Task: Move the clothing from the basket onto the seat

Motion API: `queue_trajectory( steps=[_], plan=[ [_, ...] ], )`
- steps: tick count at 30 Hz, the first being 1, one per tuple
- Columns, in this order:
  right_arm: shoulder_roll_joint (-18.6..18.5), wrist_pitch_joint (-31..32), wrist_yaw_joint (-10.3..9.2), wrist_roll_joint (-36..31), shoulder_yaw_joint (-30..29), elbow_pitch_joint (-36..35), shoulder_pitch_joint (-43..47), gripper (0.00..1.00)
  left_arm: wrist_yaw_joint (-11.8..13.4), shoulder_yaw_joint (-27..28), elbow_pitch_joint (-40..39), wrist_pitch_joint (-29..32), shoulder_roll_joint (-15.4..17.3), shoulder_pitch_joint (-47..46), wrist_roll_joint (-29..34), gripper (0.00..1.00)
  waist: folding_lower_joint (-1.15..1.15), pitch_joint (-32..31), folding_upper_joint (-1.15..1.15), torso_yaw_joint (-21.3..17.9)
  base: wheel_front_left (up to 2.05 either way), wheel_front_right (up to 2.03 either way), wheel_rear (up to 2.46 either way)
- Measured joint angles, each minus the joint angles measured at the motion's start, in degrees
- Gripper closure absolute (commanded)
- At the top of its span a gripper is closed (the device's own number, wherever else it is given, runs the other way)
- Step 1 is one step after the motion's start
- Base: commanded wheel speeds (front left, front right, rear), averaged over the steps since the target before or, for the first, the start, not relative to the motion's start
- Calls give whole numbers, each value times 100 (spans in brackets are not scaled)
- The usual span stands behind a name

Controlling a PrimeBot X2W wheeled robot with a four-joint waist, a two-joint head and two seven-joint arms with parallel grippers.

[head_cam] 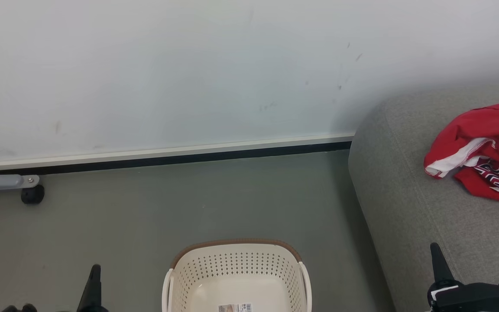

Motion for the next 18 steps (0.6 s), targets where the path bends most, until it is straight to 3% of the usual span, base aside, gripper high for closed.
queue_trajectory(
  steps=[18],
  plan=[
    [96,331,235,1240,-430,89,-114,100,-243,204,209,338,-151,-339,-1143,100,0,3,0,63,0,0,0]
  ],
)
